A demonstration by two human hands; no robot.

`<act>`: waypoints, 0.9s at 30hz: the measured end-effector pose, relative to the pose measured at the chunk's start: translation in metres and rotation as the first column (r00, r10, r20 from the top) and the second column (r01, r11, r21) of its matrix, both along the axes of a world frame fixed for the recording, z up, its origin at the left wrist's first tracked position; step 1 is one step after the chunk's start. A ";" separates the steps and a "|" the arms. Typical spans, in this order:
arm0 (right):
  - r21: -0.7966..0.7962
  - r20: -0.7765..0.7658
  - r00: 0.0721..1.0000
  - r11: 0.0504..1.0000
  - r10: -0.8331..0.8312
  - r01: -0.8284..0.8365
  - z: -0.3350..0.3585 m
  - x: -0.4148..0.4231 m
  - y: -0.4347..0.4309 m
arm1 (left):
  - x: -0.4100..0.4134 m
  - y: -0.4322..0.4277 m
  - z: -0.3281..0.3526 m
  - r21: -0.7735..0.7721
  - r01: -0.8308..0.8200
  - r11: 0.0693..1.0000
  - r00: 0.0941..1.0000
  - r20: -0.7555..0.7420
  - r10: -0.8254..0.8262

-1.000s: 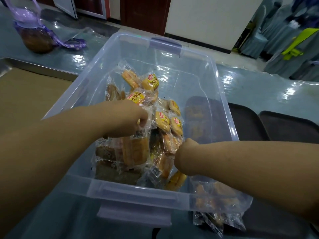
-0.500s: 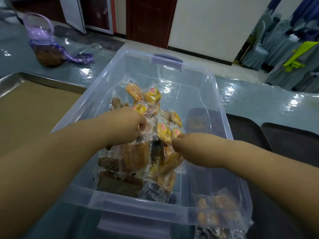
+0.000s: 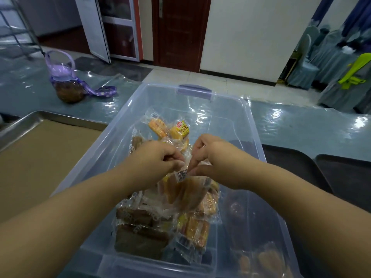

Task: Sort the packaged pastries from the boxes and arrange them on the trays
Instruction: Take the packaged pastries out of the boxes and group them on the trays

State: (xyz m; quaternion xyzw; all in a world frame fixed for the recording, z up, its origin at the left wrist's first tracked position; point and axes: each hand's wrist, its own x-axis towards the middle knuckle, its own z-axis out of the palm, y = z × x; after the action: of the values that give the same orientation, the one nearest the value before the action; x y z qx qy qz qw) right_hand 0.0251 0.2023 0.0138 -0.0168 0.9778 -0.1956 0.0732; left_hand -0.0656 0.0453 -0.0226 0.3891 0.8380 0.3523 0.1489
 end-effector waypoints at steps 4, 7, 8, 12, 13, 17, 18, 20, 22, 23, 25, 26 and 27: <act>0.044 0.012 1.000 0.999 0.013 -0.013 -0.003 -0.009 -0.004 | -0.004 0.001 0.002 0.031 -0.001 1.000 0.997 0.072 -0.001; 0.046 0.011 1.000 0.999 -0.016 0.015 -0.001 -0.015 0.000 | -0.009 0.003 0.000 0.062 -0.074 0.995 0.991 0.113 0.067; 0.048 0.007 0.999 0.998 -0.034 0.033 0.000 -0.018 0.003 | -0.012 0.004 0.000 0.073 -0.128 0.989 0.986 0.115 0.119; 0.076 -0.024 0.993 0.990 -0.119 0.120 -0.003 -0.030 0.017 | -0.027 0.005 -0.005 -0.102 -0.237 0.966 0.971 -0.056 0.232; 0.081 -0.024 0.991 0.988 -0.132 0.134 -0.005 -0.031 0.020 | -0.031 0.006 -0.007 -0.174 -0.231 0.957 0.970 -0.115 0.214; 0.143 0.011 0.988 0.978 -0.155 0.151 -0.019 -0.034 0.028 | -0.042 0.020 -0.011 -0.361 -0.163 0.918 0.937 -0.349 0.028; 0.158 0.009 0.987 0.975 -0.161 0.157 -0.021 -0.035 0.030 | -0.044 0.027 -0.012 -0.395 -0.151 0.906 0.914 -0.404 -0.024; 0.189 -0.018 0.984 0.966 -0.174 0.175 -0.025 -0.036 0.034 | -0.048 0.041 -0.017 -0.453 -0.153 0.878 0.876 -0.473 -0.091; 0.222 -0.043 0.984 0.958 -0.175 0.181 -0.027 -0.036 0.035 | -0.052 0.056 -0.024 -0.498 -0.153 0.853 0.863 -0.488 -0.130; 0.230 -0.049 0.984 0.957 -0.173 0.179 -0.028 -0.036 0.035 | -0.052 0.062 -0.027 -0.524 -0.146 0.839 0.863 -0.482 -0.151; 0.246 -0.052 0.984 0.953 -0.172 0.179 -0.030 -0.036 0.036 | -0.053 0.071 -0.033 -0.587 -0.150 0.796 0.862 -0.472 -0.185; 0.255 -0.049 0.983 0.949 -0.177 0.184 -0.031 -0.036 0.037 | -0.052 0.075 -0.035 -0.611 -0.166 0.774 0.858 -0.476 -0.193; 0.260 -0.044 0.982 0.947 -0.185 0.190 -0.032 -0.036 0.038 | -0.052 0.077 -0.037 -0.619 -0.183 0.764 0.850 -0.491 -0.193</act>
State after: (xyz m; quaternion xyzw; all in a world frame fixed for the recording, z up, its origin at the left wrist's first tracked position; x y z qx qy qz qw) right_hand -0.0113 0.2402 -0.0179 0.0843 0.9929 -0.0700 0.0466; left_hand -0.1179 0.1228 -0.0594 0.3972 0.9135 -0.0786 0.0386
